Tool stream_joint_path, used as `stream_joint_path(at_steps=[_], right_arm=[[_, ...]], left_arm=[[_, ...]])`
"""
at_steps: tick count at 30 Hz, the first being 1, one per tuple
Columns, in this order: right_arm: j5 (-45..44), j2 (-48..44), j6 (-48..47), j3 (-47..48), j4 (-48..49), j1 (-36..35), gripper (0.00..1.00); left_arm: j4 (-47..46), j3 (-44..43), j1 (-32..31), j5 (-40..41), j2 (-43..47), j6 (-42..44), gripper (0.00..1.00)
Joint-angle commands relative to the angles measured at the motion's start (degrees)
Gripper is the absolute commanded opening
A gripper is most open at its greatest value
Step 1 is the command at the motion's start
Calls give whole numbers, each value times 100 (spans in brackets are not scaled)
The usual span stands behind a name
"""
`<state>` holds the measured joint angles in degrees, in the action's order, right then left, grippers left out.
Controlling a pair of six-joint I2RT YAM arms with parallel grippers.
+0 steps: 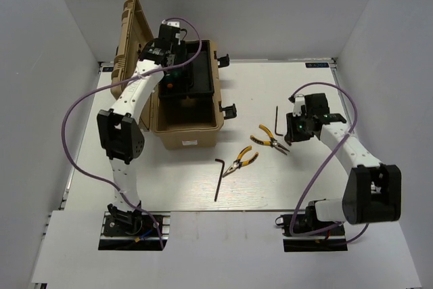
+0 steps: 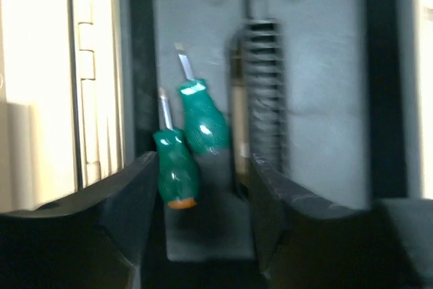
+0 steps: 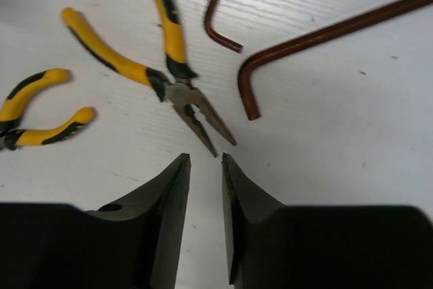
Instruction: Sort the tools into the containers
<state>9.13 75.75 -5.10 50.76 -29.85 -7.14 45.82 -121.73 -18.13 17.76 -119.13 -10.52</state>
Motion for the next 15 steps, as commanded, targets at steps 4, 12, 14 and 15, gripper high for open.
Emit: stream_joint_path(at_steps=[4,12,14,15], right_arm=[[-1289,1239,967,1344,-186,37,29],[-1940,2497,1775,2332,-733,46,28],[-2195,2594,1889,2368,-795,72,30],[-2170,2568,1942,2272,-769,98,30]], left_arm=[[-697,1290,-383,-1598,2120,147,16],[-743,3629,-1315,-2873,3790,464,32],[-558,4051,-1622,-2875,3950,604,48],[-479,4200,-1737,-2875,4107,604,51]])
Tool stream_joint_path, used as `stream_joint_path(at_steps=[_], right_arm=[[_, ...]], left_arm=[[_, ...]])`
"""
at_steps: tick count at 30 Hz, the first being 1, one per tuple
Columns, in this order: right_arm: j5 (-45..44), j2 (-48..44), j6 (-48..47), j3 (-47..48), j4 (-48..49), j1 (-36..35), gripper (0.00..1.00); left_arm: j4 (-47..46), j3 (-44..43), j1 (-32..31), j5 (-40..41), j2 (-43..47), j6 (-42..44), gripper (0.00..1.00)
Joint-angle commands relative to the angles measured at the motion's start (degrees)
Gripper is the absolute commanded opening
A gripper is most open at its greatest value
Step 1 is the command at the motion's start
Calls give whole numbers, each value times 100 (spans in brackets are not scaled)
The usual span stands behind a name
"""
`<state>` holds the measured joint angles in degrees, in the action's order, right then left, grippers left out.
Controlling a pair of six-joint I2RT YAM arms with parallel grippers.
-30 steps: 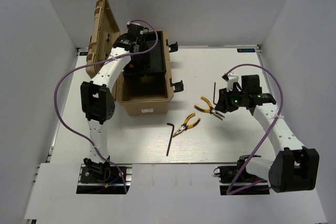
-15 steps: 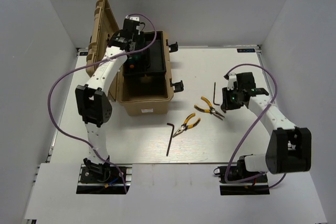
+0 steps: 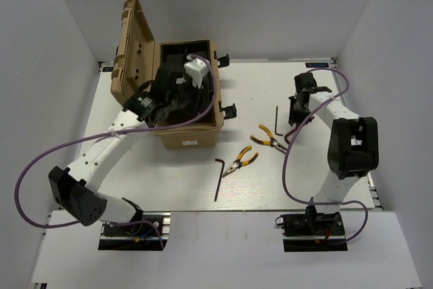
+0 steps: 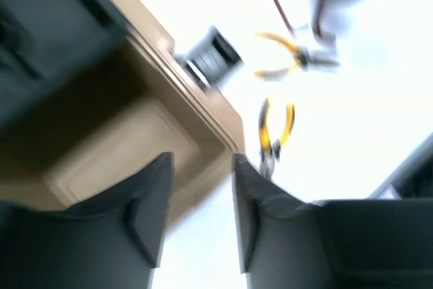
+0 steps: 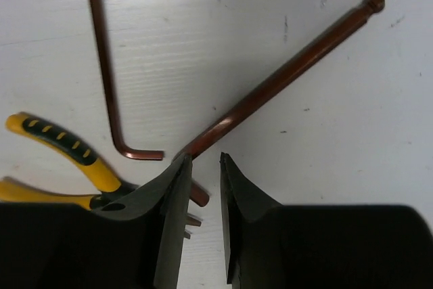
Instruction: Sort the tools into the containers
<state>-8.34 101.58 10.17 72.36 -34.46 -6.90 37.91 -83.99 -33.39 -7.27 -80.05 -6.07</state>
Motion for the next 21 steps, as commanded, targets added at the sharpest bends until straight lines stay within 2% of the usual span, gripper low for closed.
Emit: stream_joint_path(at_steps=[1,6,10,14,21], right_arm=[[-440,-33,433,68,-290,92,30],[-475,98,564,6,-219,206,37],[-397,432,617,164,-281,259,42],[-318,871,696,419,-377,277,42],[-256,1320,828,771,-395,285,42]], left_arm=[[366,714,-430,-372,261,158,56],[358,1585,-993,119,570,-52,59],[357,1877,-1380,619,491,-386,60],[357,2079,-1819,1156,306,-852,60],[146,2264,-2285,1649,105,-1256,62]])
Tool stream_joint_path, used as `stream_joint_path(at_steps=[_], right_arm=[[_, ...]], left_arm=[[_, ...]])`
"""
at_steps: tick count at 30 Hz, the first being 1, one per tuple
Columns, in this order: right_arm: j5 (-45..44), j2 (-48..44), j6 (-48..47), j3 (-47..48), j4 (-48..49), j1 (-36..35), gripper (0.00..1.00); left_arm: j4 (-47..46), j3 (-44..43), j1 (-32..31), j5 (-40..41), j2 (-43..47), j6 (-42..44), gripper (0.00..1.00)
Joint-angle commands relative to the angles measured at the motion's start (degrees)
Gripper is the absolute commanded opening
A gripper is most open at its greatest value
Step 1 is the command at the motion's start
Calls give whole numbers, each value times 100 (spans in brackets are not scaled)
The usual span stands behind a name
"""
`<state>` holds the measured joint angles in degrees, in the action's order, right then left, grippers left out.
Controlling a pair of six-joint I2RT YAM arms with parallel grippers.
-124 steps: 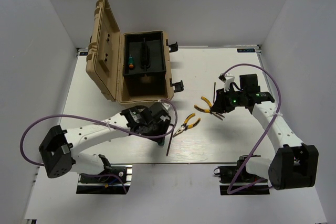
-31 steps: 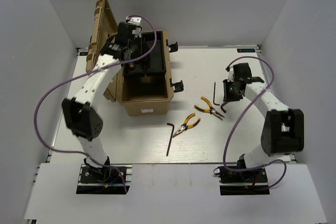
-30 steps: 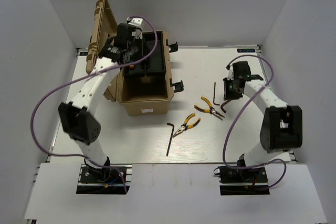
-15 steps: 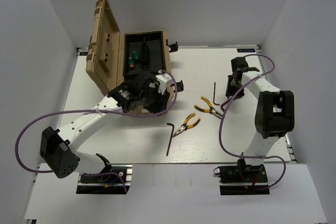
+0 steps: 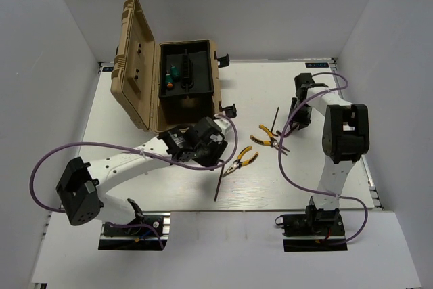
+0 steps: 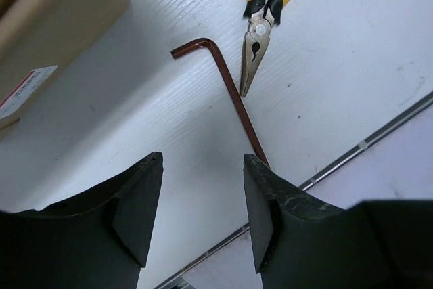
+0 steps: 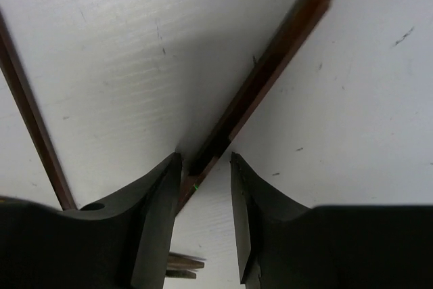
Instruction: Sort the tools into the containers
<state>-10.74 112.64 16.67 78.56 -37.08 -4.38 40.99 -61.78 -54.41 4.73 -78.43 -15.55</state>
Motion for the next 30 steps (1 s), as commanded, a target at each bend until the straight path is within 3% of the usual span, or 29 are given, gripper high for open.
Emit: stream_joint_path(at_steps=[1,10,13,14,30], right_arm=[[11,232,197,150,-133,43,42],[213,416,284,45,-80,43,38],[362,434,320,-43,-80,78,16],[397,417,328,-60,-80,113,1],[2392,-620,-102,-359,-150,623,0]], left_arm=[[-162,95,-184,511,-145,-378,62],[-434,526,-605,1116,-365,-809,62],[-486,588,-719,1223,-506,-861,62],[-557,649,-772,1275,-585,-862,62],[-1129,641,-1176,819,-1227,-1073,65]])
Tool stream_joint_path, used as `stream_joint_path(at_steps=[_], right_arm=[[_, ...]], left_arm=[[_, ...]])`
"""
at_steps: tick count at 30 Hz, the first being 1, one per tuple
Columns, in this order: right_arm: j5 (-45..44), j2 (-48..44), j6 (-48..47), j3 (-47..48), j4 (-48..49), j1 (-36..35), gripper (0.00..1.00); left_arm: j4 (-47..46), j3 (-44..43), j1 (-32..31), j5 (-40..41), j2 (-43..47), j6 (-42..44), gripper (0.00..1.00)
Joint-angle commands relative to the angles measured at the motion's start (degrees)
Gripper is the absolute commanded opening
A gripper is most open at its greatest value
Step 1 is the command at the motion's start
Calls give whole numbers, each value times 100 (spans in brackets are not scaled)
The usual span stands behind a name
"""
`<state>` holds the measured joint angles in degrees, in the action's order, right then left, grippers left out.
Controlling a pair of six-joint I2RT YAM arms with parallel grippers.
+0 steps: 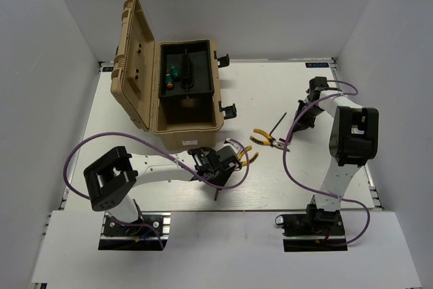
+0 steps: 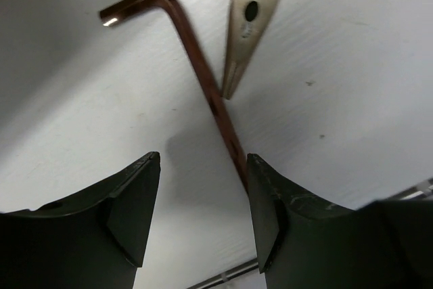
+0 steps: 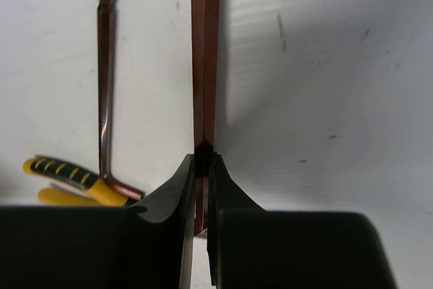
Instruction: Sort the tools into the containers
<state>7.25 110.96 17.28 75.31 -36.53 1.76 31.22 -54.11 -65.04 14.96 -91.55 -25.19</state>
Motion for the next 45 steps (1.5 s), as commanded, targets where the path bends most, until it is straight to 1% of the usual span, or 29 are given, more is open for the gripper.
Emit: stream_joint_path(at_steps=[1,6,7,9,10,15,16,17,19,20,21,23,24,25,26,27,28,29,30,32,33,35,37,38,39,41,42,43,45], right_arm=[[637,-513,-250,-16,-188,17,0],[1172,-742,-418,10,-222,-18,0],[1217,-777,-444,45,-257,-26,0],[1358,-934,-567,142,-258,-53,0],[1376,-979,-585,159,-258,-62,0],[1621,-1313,-831,563,-381,-149,0],[1692,-1357,-857,625,-450,-167,0],[1745,-1383,-945,930,-495,-167,0],[1885,-1366,-1085,1187,-591,-413,0],[1982,-1305,-1130,1675,-687,-561,0],[2122,-1270,-1208,1854,-723,-615,0],[2430,-1025,-1349,2599,-767,-834,0],[2648,-963,-1385,2794,-768,-1114,0],[2885,-762,-1550,3170,-768,-1195,0],[2957,-560,-1613,3566,-759,-1317,0],[3010,-349,-1666,3761,-759,-1632,0],[3080,-225,-1701,4163,-767,-1722,0],[3099,107,-1684,4515,-750,-1810,0],[3116,206,-1893,4658,-646,-2063,0],[3116,417,-1921,5054,-425,-2206,0],[3177,670,-1895,5325,-68,-2363,0],[3195,848,-1772,5424,180,-2495,0],[3143,989,-1221,5389,960,-2645,0],[3108,1111,-1070,5415,1103,-2698,0],[3012,1278,-947,5537,1418,-2733,0],[2679,1542,-316,5687,2016,-2839,0],[2599,1543,-182,5766,2167,-2856,0],[2537,1761,45,5845,2307,-2918,0],[2423,1885,293,6126,2379,-2997,0]], left_arm=[[-221,-126,-115,-256,84,-170,65],[-222,-74,-220,-64,-108,-442,65],[-222,-74,-220,76,-178,-495,63],[-222,-74,-220,77,-363,-565,61],[-222,-74,-220,155,-416,-636,58],[-222,-126,-220,156,-776,-707,48],[-222,-126,-220,156,-838,-759,42],[-222,-179,-220,156,-838,-759,38],[-222,-179,-220,156,-891,-759,30],[-170,-179,-220,156,-891,-759,27],[-169,-179,-220,156,-943,-820,27],[-117,-179,-273,104,-944,-873,27],[-116,-179,-273,104,-944,-934,27],[-116,-179,-273,104,-944,-935,27],[-116,-127,-273,104,-944,-996,27],[-55,-126,-273,104,-944,-1049,27],[-55,-126,-325,104,-892,-1049,27],[6,-126,-326,104,-891,-1119,27],[7,-126,-326,104,-891,-1120,27],[138,-179,-326,104,-891,-1172,27],[138,-240,-326,104,-891,-1172,27],[209,-302,-378,165,-953,-1234,27],[278,-433,-378,165,-1014,-1295,27],[279,-434,-378,165,-1075,-1295,28],[340,-512,-378,165,-1128,-1348,28],[341,-575,-439,165,-1128,-1400,28],[341,-575,-440,165,-1128,-1401,28],[341,-575,-440,165,-1128,-1401,30],[341,-575,-501,165,-1128,-1453,31]])
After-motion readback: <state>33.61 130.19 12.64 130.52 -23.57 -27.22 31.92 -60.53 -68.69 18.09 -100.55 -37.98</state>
